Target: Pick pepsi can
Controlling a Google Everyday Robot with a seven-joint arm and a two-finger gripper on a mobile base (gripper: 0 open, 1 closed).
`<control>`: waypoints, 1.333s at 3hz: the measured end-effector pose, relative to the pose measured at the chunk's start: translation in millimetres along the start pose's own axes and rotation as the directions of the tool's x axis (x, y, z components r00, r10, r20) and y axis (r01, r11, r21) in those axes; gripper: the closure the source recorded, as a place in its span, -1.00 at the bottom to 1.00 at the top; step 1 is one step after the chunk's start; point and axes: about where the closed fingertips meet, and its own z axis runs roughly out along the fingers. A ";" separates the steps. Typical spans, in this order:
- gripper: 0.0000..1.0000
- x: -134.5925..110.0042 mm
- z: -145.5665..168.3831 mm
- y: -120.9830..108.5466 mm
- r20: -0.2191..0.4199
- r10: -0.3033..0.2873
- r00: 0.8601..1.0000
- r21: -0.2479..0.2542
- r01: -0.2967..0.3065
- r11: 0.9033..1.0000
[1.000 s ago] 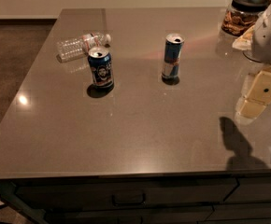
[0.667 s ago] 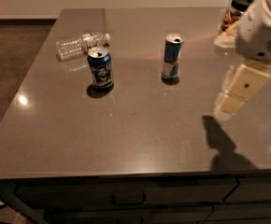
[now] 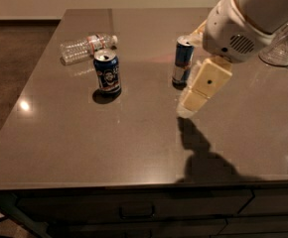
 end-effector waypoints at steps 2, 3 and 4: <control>-1.00 -59.5 64.5 -32.8 0.093 0.151 0.984 0.041 -0.155 0.987; -1.00 -75.6 94.9 -44.9 0.110 0.228 0.968 0.031 -0.232 0.972; -1.00 -93.0 121.7 -51.2 0.119 0.273 0.955 0.020 -0.278 0.961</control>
Offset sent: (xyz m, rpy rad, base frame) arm 0.0893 0.0974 -0.0350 0.1749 0.0133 -0.2300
